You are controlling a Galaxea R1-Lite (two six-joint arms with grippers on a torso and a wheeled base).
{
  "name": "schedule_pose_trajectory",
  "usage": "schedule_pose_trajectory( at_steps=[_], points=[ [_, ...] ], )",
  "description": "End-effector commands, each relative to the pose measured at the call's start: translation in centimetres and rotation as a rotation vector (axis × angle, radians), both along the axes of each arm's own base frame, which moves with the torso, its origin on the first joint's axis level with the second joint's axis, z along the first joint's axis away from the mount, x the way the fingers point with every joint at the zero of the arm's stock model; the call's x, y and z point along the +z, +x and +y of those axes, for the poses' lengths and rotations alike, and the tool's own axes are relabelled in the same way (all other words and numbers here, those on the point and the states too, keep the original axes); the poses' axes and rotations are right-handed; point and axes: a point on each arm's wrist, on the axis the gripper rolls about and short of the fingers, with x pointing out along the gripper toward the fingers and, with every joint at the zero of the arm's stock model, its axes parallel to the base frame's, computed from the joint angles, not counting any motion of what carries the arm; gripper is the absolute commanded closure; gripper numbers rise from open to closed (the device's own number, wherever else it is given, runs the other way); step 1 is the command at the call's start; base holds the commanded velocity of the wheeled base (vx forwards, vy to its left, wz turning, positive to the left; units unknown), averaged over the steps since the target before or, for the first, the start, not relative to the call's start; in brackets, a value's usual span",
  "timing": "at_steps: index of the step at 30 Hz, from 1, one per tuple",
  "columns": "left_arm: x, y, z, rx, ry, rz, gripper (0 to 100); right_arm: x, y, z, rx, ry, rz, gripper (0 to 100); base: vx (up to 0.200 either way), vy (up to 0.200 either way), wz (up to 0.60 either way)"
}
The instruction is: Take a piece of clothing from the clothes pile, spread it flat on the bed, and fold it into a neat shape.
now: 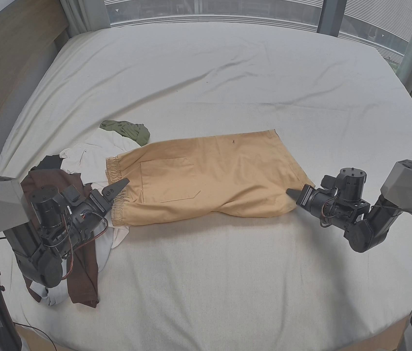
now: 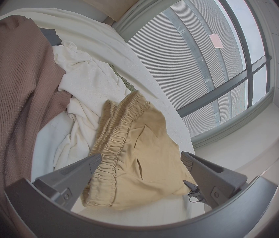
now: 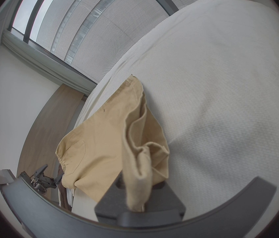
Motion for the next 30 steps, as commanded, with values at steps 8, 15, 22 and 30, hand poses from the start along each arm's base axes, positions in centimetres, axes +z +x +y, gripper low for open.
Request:
schedule_pose_trajectory(
  at_steps=[8, 15, 22, 30],
  points=[
    [0.7, 0.5, 1.2, 0.036, -0.004, -0.032, 0, 1.1, -3.8, 0.1, 0.037, -0.049, 0.025, 100, 0.000, 0.000, 0.00],
    [1.3, 0.4, 1.3, 0.037, -0.006, -0.051, 0, 1.0, -6.7, -0.7, 0.050, -0.101, 0.055, 100, 0.000, 0.000, 0.00],
    [3.6, -0.5, 1.3, 0.025, -0.018, -0.097, 0, 1.0, -9.8, -1.4, 0.069, -0.151, 0.097, 100, 0.000, 0.000, 0.00],
    [3.9, -0.6, 1.3, 0.024, -0.019, -0.100, 0, -0.9, -12.8, -2.5, 0.087, -0.234, 0.182, 100, 0.000, 0.000, 0.00]
  ],
)
